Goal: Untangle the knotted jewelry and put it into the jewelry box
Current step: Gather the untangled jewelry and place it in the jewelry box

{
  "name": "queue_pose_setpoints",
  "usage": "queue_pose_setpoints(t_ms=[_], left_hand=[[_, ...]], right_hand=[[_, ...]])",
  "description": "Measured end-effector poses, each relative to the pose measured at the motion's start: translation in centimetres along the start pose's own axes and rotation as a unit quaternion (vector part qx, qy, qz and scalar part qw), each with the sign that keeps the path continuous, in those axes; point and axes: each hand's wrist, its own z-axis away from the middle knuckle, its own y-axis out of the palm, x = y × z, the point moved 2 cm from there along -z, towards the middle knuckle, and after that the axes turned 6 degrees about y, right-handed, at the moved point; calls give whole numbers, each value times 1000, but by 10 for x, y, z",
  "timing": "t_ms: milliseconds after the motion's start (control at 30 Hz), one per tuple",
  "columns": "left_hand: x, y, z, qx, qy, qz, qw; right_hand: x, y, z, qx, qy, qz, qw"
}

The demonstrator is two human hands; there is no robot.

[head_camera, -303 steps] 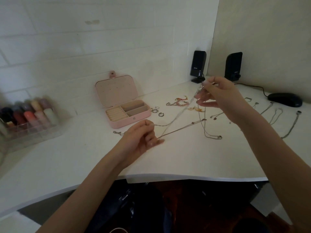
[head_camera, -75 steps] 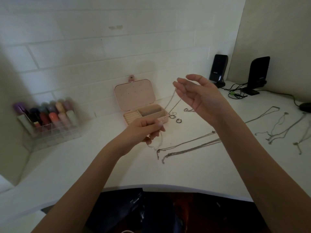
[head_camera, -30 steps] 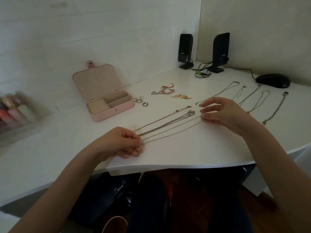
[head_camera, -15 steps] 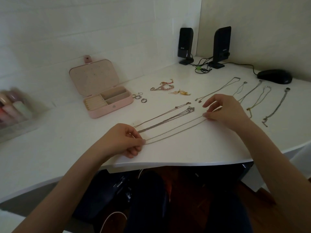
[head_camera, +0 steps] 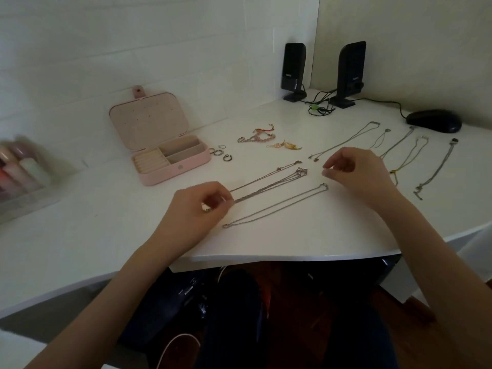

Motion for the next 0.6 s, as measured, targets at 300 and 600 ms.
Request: queue_pose_setpoints(t_ms=[300, 600], left_hand=[[11, 5, 5, 92, 33, 12, 995], [12, 4, 5, 87, 40, 3, 995]], right_hand=[[-9, 9, 0, 17, 4, 14, 1000], [-5, 17, -2, 33, -19, 57, 998]])
